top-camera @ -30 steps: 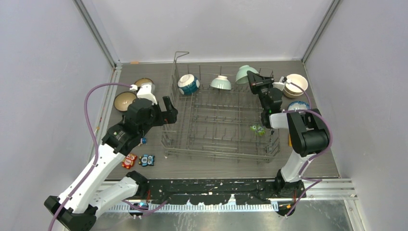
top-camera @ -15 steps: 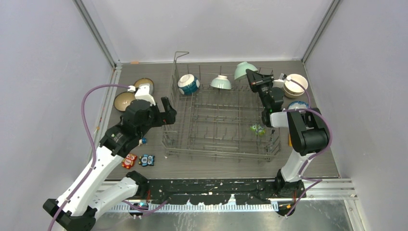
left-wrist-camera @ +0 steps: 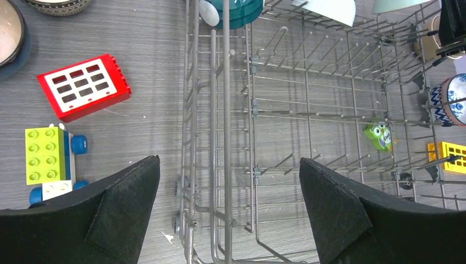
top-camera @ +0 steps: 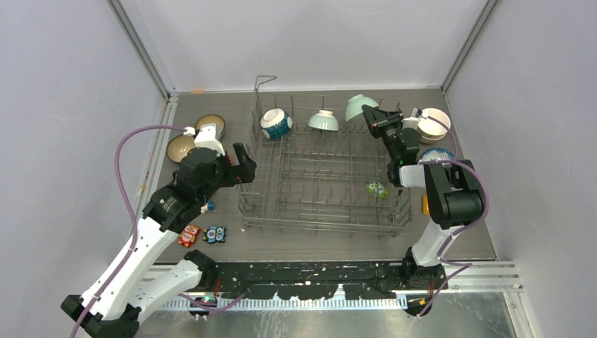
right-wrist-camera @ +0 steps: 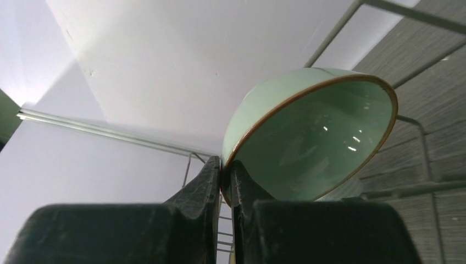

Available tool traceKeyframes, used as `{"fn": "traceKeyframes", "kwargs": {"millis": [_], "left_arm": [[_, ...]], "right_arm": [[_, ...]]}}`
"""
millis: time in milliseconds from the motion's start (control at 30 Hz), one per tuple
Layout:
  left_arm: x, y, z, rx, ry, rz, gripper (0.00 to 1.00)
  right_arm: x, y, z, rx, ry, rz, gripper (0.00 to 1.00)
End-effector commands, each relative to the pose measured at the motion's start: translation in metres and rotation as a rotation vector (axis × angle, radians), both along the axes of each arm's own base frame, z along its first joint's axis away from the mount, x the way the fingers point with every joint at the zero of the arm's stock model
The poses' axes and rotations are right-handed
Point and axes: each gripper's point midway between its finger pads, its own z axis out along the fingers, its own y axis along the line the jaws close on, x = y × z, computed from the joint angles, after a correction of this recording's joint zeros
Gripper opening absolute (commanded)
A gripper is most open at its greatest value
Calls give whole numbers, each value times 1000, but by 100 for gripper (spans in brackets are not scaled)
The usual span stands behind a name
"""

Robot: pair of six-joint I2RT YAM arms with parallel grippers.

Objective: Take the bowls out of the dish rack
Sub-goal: Pick up the bowl from the dish rack.

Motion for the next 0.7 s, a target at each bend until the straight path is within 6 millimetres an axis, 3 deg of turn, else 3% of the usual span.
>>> {"fn": "traceKeyframes", "kwargs": {"millis": [0,667], "left_arm": [[-2,5,9,-9,-32,15,99],[-7,10,15,-16,-56,24,99]], "right_arm": [[-15,-15,44,-24,-146,-16,1],[-43,-8,114,-81,-299,64,1]]}}
